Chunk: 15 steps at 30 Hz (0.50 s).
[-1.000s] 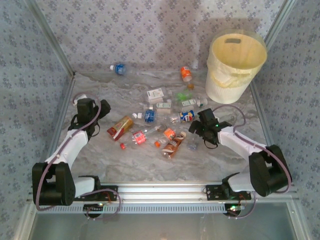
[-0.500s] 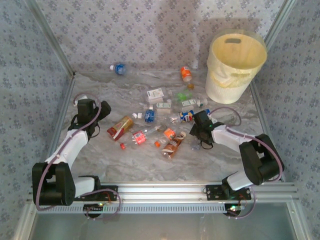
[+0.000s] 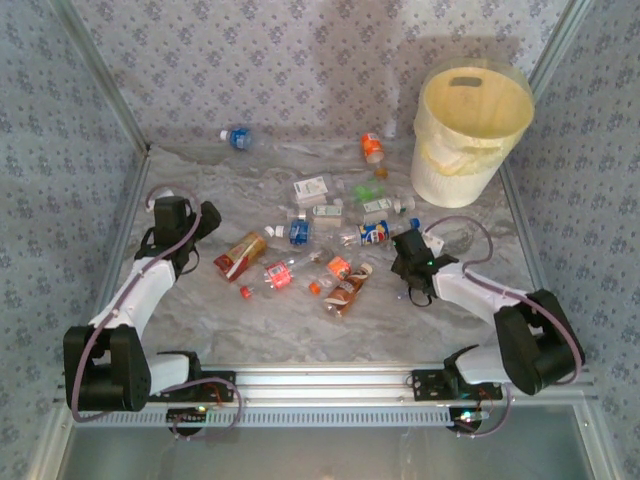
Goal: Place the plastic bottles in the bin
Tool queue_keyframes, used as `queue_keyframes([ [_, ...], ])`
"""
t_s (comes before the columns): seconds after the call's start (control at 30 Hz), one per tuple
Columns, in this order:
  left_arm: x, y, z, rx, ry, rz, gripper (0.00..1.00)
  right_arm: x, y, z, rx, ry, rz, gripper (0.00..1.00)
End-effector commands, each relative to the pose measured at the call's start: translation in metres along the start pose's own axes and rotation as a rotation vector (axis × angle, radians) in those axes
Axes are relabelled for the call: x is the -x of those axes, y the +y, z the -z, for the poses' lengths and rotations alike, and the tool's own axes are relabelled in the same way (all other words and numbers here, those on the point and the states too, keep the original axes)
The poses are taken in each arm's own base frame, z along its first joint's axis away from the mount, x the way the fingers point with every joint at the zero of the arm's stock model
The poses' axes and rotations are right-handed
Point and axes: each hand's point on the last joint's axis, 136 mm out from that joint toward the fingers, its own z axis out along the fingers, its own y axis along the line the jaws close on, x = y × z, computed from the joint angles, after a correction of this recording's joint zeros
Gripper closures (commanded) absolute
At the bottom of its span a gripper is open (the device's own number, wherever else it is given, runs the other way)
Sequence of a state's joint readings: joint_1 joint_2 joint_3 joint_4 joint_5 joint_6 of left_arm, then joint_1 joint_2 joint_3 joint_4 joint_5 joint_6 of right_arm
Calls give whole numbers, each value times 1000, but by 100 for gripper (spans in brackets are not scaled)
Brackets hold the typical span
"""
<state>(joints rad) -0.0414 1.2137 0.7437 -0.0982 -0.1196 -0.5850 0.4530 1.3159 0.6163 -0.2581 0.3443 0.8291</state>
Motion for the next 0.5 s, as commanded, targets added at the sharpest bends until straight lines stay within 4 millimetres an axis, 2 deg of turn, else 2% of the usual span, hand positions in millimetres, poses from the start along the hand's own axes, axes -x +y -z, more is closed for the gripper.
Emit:
queue_keyframes([
  [0.0, 11, -8, 9, -17, -19, -13, 2, 26, 13, 20, 70, -116, 40, 46],
  [0.13, 14, -13, 14, -38, -14, 2, 2, 66, 45, 66, 254, -274, 67, 47],
  [0.3, 13, -24, 15, -89, 8, 56, 2, 129, 85, 150, 487, -533, 112, 47],
  [0.4, 13, -31, 14, -120, 21, 76, 2, 161, 107, 193, 580, -654, 161, 49],
  [0.47, 13, -31, 14, -120, 24, 76, 2, 183, 115, 214, 602, -728, 183, 49],
])
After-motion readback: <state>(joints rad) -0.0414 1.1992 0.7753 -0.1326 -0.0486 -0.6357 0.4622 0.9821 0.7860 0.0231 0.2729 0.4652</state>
